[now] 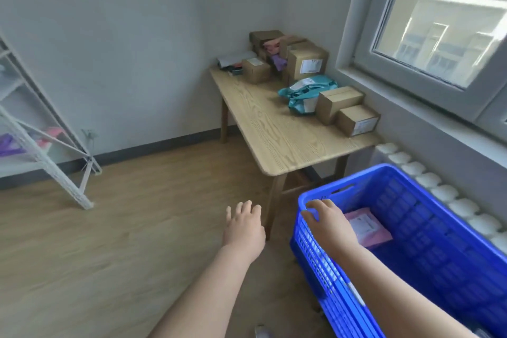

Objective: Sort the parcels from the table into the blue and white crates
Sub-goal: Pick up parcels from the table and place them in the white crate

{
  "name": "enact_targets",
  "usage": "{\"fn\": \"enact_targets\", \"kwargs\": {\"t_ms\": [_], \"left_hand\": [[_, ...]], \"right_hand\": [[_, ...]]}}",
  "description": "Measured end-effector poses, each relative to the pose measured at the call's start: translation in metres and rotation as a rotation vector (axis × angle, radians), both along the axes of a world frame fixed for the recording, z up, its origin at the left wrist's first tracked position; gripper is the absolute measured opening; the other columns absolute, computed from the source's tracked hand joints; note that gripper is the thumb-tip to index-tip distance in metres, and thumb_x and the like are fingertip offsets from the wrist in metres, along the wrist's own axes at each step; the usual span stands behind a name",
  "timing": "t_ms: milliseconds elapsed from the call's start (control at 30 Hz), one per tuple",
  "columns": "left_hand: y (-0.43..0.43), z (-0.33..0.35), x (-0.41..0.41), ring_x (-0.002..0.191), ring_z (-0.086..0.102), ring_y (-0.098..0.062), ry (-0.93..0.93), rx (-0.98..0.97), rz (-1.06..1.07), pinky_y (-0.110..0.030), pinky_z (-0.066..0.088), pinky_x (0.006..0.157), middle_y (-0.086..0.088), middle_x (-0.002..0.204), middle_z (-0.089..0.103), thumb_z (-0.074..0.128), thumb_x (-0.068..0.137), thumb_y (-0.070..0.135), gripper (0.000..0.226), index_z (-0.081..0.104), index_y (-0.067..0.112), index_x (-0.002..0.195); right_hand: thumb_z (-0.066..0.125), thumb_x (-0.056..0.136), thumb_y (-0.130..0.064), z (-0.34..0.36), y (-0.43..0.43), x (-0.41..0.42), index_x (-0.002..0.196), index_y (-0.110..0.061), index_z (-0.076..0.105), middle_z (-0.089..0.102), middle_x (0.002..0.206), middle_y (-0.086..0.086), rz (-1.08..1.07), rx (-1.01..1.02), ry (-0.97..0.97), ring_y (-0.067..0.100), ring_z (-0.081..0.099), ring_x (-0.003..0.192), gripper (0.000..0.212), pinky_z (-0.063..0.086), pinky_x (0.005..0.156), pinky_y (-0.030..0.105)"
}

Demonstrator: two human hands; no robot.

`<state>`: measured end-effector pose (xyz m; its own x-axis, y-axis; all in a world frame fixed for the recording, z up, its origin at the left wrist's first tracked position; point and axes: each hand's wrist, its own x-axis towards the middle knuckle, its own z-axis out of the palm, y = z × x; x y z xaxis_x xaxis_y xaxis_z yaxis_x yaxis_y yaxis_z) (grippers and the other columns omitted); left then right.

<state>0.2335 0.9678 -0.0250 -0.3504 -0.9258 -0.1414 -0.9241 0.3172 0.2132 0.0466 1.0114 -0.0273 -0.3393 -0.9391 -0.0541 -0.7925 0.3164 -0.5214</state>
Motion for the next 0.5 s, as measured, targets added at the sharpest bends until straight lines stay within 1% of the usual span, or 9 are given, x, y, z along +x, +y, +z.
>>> {"fn": "enact_targets", "kwargs": {"t_ms": [67,167,200,267,300,333,433,500], "left_hand": [[-0.046,0.002,0.002,0.148,0.019,-0.023,-0.024,0.012,0.011,-0.046,0.008,0.124,-0.003,0.158,0.027,0.046,0.101,0.028,0.048,0.035,0.019,0.146],[-0.11,0.011,0.009,0.15,0.016,-0.024,-0.046,0.027,0.023,-0.046,0.007,0.124,-0.005,0.161,0.023,0.046,0.102,0.027,0.049,0.033,0.018,0.148],[-0.132,0.016,0.012,0.15,0.015,-0.025,-0.054,0.033,0.026,-0.045,0.006,0.124,-0.006,0.161,0.022,0.046,0.102,0.026,0.05,0.032,0.018,0.149],[-0.17,0.021,0.019,0.15,0.015,-0.025,-0.05,0.027,0.046,-0.045,0.006,0.124,-0.006,0.162,0.021,0.045,0.102,0.026,0.051,0.03,0.018,0.151],[-0.201,0.02,0.027,0.15,0.015,-0.026,-0.047,0.025,0.055,-0.046,0.007,0.124,-0.006,0.162,0.021,0.045,0.103,0.026,0.051,0.03,0.017,0.151],[-0.207,0.023,0.028,0.15,0.015,-0.026,-0.048,0.02,0.055,-0.046,0.007,0.124,-0.006,0.161,0.022,0.045,0.103,0.026,0.051,0.031,0.017,0.151],[-0.266,0.02,0.04,0.15,0.016,-0.026,-0.052,0.037,0.066,-0.046,0.007,0.124,-0.006,0.161,0.022,0.045,0.102,0.026,0.051,0.031,0.017,0.151],[-0.316,0.018,0.049,0.15,0.016,-0.026,-0.046,0.034,0.062,-0.046,0.007,0.124,-0.007,0.162,0.022,0.045,0.103,0.025,0.051,0.031,0.017,0.151]], "right_hand": [[0.056,0.098,-0.034,-0.005,-0.051,0.0,0.127,-0.019,0.062,0.054,0.128,0.002,0.028,0.023,-0.016,0.022,0.052,0.122,0.033,0.043,0.093,0.031],[0.056,0.095,-0.034,-0.006,-0.123,0.005,0.119,-0.022,0.064,0.054,0.122,0.0,0.087,0.077,-0.014,0.023,0.051,0.12,0.027,0.046,0.091,0.033],[0.055,0.095,-0.035,-0.005,-0.149,0.009,0.12,-0.023,0.063,0.054,0.123,0.0,0.104,0.083,-0.004,0.023,0.051,0.12,0.029,0.047,0.092,0.033],[0.053,0.097,-0.037,0.004,-0.191,0.016,0.13,-0.025,0.057,0.051,0.134,-0.001,0.128,0.093,0.012,0.022,0.049,0.124,0.036,0.046,0.096,0.034],[0.052,0.098,-0.038,0.006,-0.225,0.025,0.135,-0.025,0.054,0.049,0.138,-0.001,0.152,0.101,0.025,0.021,0.048,0.126,0.039,0.046,0.098,0.035],[0.051,0.098,-0.039,0.012,-0.231,0.028,0.138,-0.025,0.052,0.047,0.142,-0.002,0.174,0.109,0.033,0.021,0.046,0.129,0.042,0.045,0.1,0.036],[0.05,0.099,-0.039,0.016,-0.293,0.046,0.143,-0.028,0.047,0.042,0.148,-0.004,0.22,0.124,0.046,0.019,0.04,0.135,0.045,0.044,0.103,0.036],[0.051,0.099,-0.038,0.018,-0.342,0.057,0.144,-0.027,0.046,0.042,0.149,-0.005,0.227,0.109,0.047,0.018,0.039,0.137,0.047,0.042,0.107,0.035]]}}
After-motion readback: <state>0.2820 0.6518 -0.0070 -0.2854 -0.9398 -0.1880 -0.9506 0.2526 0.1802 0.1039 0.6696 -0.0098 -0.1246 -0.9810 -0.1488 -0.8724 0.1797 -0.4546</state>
